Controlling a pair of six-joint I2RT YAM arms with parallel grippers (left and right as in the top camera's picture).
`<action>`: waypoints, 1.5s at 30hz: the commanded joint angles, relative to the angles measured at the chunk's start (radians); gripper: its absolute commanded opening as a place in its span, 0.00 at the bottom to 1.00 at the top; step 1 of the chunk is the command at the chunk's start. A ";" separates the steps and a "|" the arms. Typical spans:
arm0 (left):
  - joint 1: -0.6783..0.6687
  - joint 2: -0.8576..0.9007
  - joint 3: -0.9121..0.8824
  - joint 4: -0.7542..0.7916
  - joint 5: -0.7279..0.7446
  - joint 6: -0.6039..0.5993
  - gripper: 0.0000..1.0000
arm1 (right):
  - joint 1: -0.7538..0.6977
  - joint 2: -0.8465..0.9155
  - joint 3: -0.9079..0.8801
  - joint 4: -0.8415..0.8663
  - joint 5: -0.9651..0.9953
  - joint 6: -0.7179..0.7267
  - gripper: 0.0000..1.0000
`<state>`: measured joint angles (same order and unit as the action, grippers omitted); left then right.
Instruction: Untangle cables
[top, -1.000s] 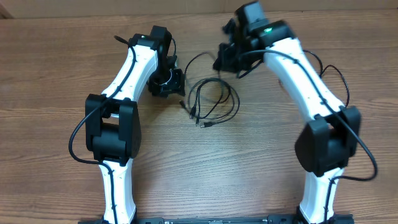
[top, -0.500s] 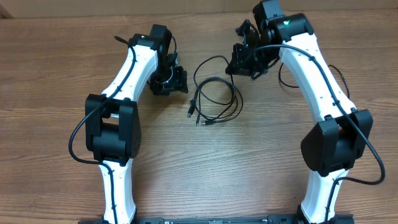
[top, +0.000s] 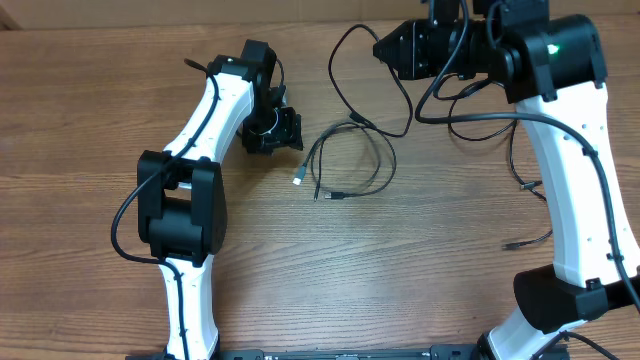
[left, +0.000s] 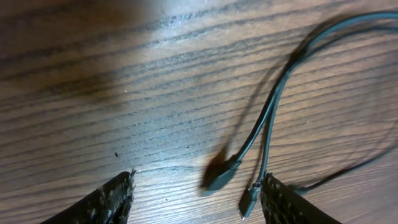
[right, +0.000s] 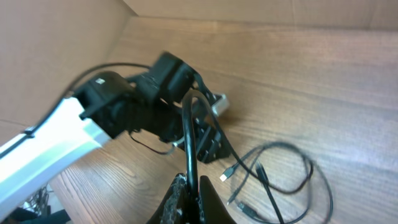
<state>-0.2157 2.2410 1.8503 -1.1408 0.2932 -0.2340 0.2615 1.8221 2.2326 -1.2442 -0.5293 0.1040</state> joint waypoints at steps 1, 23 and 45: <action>-0.004 0.013 -0.029 0.007 0.026 -0.014 0.66 | -0.004 0.006 0.009 0.010 -0.015 -0.008 0.04; -0.090 0.013 -0.068 0.103 0.146 0.062 0.71 | -0.006 0.007 0.007 -0.068 0.217 -0.007 0.04; -0.176 0.013 -0.150 0.182 -0.163 -0.123 0.36 | -0.006 0.007 0.007 -0.106 0.267 -0.008 0.04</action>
<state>-0.3923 2.2406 1.7374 -0.9722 0.1524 -0.3416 0.2615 1.8290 2.2326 -1.3540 -0.2787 0.1036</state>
